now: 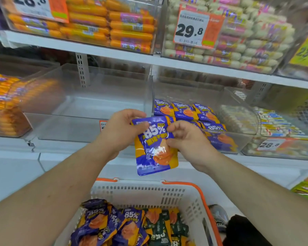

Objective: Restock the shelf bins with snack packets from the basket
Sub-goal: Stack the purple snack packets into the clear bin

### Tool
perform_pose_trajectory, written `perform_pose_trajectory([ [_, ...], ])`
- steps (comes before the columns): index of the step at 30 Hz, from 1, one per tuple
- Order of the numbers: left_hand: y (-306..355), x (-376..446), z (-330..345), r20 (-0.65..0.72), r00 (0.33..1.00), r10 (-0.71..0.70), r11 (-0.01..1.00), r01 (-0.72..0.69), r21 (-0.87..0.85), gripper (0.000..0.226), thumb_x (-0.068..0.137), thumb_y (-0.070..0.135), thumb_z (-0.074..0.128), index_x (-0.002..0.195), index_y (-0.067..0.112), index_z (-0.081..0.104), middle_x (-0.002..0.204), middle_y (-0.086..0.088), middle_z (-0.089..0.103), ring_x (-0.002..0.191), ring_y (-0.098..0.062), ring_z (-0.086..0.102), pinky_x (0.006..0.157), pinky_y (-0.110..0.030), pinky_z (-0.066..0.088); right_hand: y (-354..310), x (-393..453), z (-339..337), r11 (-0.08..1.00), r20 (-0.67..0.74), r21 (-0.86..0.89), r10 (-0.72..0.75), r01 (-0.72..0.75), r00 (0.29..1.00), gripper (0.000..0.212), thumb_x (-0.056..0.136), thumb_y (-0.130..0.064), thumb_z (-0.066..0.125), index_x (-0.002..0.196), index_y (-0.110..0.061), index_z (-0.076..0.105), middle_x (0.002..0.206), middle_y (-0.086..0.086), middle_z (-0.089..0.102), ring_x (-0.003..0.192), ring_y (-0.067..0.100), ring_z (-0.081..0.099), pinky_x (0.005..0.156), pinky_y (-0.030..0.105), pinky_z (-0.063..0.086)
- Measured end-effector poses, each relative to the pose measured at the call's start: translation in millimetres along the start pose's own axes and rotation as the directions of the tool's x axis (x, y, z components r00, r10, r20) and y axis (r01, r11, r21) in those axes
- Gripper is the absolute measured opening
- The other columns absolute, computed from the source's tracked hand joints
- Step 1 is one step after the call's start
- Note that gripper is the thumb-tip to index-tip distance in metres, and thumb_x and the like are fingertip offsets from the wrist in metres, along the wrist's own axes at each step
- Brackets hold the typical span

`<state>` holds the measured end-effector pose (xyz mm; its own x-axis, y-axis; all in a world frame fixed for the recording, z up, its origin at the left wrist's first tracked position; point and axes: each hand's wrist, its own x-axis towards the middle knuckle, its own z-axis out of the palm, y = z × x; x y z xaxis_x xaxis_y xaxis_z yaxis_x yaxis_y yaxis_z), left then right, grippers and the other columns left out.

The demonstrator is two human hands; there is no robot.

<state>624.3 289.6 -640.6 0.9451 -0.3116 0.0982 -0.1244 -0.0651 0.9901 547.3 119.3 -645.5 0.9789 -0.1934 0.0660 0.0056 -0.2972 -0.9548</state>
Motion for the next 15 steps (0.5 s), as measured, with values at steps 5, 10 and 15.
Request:
perform_pose_trajectory([
  [5,-20.5,13.1,-5.9,-0.193,0.882,0.431,0.792,-0.267,0.549,0.051,0.087,0.017,0.065,0.135,0.012,0.052,0.127,-0.002,0.057,0.109,-0.021,0.056,0.090,-0.034,0.047,-20.8,39.9,-17.4,0.962,-0.330,0.270,0.133,-0.041,0.935,0.033,0.087,0.013,0.051,0.088,-0.018,0.061,0.087,0.012,0.065,0.075,0.026,0.063,0.074,0.044,0.056],
  [10,-50.2,10.9,-4.4,0.130,0.902,0.411,0.419,-0.313,0.852,0.074,0.078,0.025,0.071,0.146,0.026,0.042,0.152,0.001,0.039,0.143,-0.024,0.029,0.113,-0.045,0.012,-29.3,89.8,-45.4,0.984,-0.557,0.167,0.148,-0.064,0.817,0.025,0.093,-0.003,0.052,0.115,-0.011,0.062,0.107,0.010,0.064,0.078,0.012,0.065,0.061,0.014,0.049],
  [15,-59.6,10.9,-3.8,0.191,0.900,0.391,0.309,-0.324,0.894,0.075,0.075,0.029,0.074,0.143,0.033,0.045,0.149,0.001,0.043,0.142,-0.027,0.029,0.115,-0.054,0.006,-13.0,119.4,-47.7,0.840,-0.420,-0.432,0.134,-0.328,0.898,0.028,0.091,-0.009,0.056,0.118,-0.011,0.063,0.100,0.004,0.063,0.110,0.025,0.061,0.080,0.026,0.048],
])
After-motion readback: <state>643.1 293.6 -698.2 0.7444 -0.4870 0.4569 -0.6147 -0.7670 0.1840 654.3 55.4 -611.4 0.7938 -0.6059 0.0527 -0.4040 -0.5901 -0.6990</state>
